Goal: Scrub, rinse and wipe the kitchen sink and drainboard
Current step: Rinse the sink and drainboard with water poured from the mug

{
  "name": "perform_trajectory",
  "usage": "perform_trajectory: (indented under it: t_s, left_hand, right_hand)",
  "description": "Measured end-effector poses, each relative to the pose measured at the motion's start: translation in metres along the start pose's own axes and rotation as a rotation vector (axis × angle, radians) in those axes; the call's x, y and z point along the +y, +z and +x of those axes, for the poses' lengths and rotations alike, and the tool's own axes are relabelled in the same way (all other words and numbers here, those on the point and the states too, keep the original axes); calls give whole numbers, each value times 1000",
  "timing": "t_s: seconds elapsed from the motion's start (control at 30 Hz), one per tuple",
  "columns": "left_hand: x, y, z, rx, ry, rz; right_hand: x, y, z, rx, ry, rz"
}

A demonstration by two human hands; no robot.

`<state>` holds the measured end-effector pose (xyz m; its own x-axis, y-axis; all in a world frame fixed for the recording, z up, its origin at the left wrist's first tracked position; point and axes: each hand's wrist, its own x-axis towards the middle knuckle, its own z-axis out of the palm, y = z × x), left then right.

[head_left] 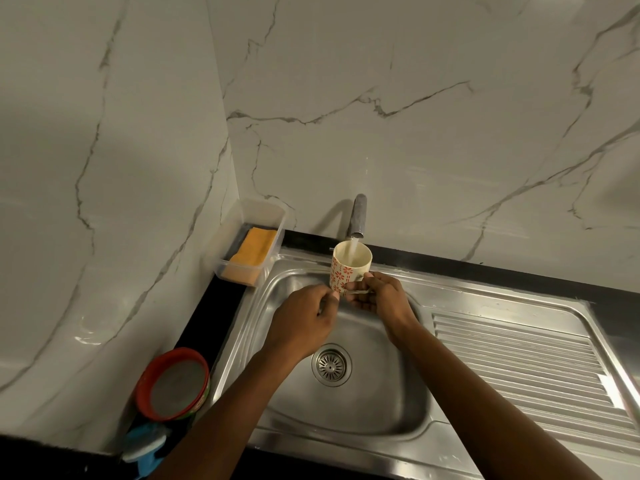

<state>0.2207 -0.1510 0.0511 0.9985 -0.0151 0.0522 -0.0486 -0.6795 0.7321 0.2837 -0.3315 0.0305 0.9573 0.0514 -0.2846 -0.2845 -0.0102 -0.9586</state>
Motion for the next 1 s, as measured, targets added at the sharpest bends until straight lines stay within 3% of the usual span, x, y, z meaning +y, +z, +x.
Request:
perform_trajectory:
  t_s: [1.0]
  left_hand:
    - [2,3,8,-16,0,13]
  right_hand:
    - [-1,-5,-2,-7,-30,-11]
